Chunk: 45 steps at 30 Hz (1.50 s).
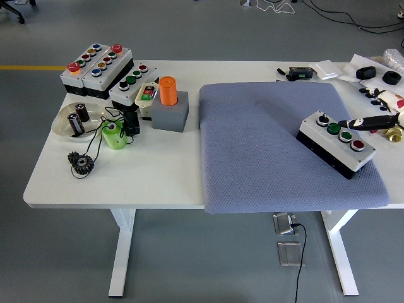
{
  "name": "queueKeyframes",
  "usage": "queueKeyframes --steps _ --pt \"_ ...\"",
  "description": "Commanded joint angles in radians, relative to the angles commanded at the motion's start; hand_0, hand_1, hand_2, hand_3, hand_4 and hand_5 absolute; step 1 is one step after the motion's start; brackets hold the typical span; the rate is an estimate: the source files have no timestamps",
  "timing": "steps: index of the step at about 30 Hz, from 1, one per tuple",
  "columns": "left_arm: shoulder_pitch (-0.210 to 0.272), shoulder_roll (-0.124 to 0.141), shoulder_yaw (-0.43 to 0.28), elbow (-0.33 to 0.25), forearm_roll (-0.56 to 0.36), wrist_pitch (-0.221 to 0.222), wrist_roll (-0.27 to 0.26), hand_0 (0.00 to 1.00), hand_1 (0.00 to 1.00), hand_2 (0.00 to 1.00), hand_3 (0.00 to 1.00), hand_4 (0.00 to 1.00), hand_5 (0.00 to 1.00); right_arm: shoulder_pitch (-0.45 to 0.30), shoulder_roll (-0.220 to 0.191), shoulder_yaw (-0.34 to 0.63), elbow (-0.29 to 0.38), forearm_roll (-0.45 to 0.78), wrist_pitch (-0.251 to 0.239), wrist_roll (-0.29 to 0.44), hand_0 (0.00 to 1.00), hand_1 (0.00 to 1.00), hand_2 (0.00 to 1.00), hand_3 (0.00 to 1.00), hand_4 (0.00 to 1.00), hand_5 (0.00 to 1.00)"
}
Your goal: Pick up the button,place it on the desk,press the button,press the button
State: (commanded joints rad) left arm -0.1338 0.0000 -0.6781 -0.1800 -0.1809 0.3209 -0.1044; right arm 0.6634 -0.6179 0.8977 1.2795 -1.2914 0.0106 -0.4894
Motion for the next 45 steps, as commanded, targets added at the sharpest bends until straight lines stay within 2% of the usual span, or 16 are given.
queueKeyframes --steps 2,6,13,16,21,27,29,34,35,40,41,45 --pt "0.0 0.0 0.0 0.0 0.001 0.0 0.0 0.651 0.706 0.725 0.512 0.32 0.956 0.002 0.008 -0.002 0.0 -0.004 0.003 -0.013 0.998 0.99 0.998 0.998 0.998 0.385" --pt "-0.004 0.0 -0.004 0.0 -0.002 0.0 -0.002 0.651 0.706 0.725 0.512 0.32 0.956 0.027 0.051 -0.017 -0.031 -0.021 0.006 -0.05 0.998 0.981 0.998 0.998 0.998 0.396" --pt "-0.005 0.001 0.005 0.0 -0.013 -0.002 -0.004 0.651 0.705 0.725 0.511 0.319 0.954 0.07 0.126 -0.046 -0.119 -0.129 0.023 -0.121 0.998 0.98 0.998 0.998 0.998 0.402" --pt "-0.006 0.001 0.007 0.0 -0.017 -0.001 -0.005 0.651 0.705 0.725 0.511 0.319 0.954 0.09 0.163 -0.057 -0.165 -0.176 0.046 -0.156 0.998 0.98 0.998 0.998 0.998 0.402" --pt "-0.008 0.0 0.003 0.0 -0.019 0.0 -0.006 0.651 0.705 0.725 0.511 0.321 0.953 0.114 0.211 -0.071 -0.223 -0.214 0.069 -0.156 0.998 0.977 0.998 0.998 0.998 0.4" --pt "-0.008 0.0 0.007 0.0 -0.022 0.0 -0.005 0.652 0.706 0.725 0.51 0.321 0.954 0.143 0.256 -0.101 -0.296 -0.238 0.068 -0.156 0.998 0.962 0.998 0.998 0.998 0.387" --pt "-0.01 0.001 0.006 0.0 -0.021 0.0 -0.005 0.652 0.706 0.725 0.51 0.321 0.953 0.155 0.269 -0.114 -0.317 -0.251 0.068 -0.156 0.996 0.933 0.998 0.998 0.994 0.362" --pt "-0.015 0.004 0.011 0.0 -0.03 -0.002 -0.008 0.652 0.706 0.725 0.51 0.321 0.953 0.185 0.291 -0.145 -0.371 -0.295 0.058 -0.156 0.996 0.933 0.998 0.998 0.994 0.362" --pt "-0.016 0.004 0.01 0.0 -0.03 -0.002 -0.008 0.652 0.706 0.725 0.51 0.32 0.953 0.192 0.295 -0.153 -0.383 -0.304 0.055 -0.156 0.935 0.863 0.932 0.998 0.984 0.342" --pt "-0.019 0.004 0.005 0.0 -0.026 0.0 -0.007 0.652 0.706 0.725 0.51 0.32 0.953 0.219 0.31 -0.198 -0.414 -0.344 0.053 -0.156 0.935 0.863 0.932 0.998 0.984 0.342" --pt "-0.019 0.004 0.004 0.0 -0.026 0.0 -0.007 0.652 0.706 0.725 0.509 0.32 0.952 0.223 0.312 -0.208 -0.417 -0.349 0.055 -0.156 0.661 0.602 0.648 0.865 0.974 0.32" --pt "-0.017 0.002 0.004 0.0 -0.025 0.001 -0.005 0.652 0.706 0.725 0.509 0.32 0.952 0.233 0.315 -0.244 -0.429 -0.37 0.069 -0.156 0.661 0.602 0.648 0.865 0.974 0.32"
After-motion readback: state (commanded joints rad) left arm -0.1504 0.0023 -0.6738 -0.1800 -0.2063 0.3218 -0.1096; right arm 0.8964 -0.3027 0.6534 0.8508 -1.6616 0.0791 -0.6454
